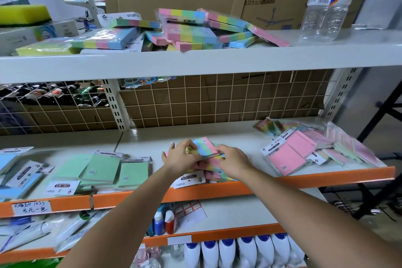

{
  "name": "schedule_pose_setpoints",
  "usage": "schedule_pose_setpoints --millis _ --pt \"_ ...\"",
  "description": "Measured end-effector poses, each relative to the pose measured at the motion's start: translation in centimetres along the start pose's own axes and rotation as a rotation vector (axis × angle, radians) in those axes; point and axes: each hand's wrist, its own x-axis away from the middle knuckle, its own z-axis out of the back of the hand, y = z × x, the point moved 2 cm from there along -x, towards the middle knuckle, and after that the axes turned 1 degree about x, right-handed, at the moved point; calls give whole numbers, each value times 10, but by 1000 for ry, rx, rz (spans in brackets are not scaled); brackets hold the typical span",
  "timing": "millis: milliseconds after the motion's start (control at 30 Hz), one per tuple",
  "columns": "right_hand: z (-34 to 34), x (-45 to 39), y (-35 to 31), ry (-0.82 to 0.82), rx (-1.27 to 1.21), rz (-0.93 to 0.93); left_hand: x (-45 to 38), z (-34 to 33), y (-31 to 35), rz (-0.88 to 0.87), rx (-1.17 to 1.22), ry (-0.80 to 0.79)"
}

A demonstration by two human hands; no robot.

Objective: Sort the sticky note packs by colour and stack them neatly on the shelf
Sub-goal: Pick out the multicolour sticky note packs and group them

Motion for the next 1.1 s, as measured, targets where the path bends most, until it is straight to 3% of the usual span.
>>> schedule_pose_setpoints --millis 200,733,933,1100 --pt "4 3 2 36 -66 5 -3 -8 -1 1 116 -31" --pt "23 -2 17 26 -27 31 -12 -6 42 -146 -165 97" --pt "60 -10 53 99 74 26 -17 -44 86 -172 -128 65" --pt "109 -33 106 147 110 -39 -34 -92 120 -86 15 -15"
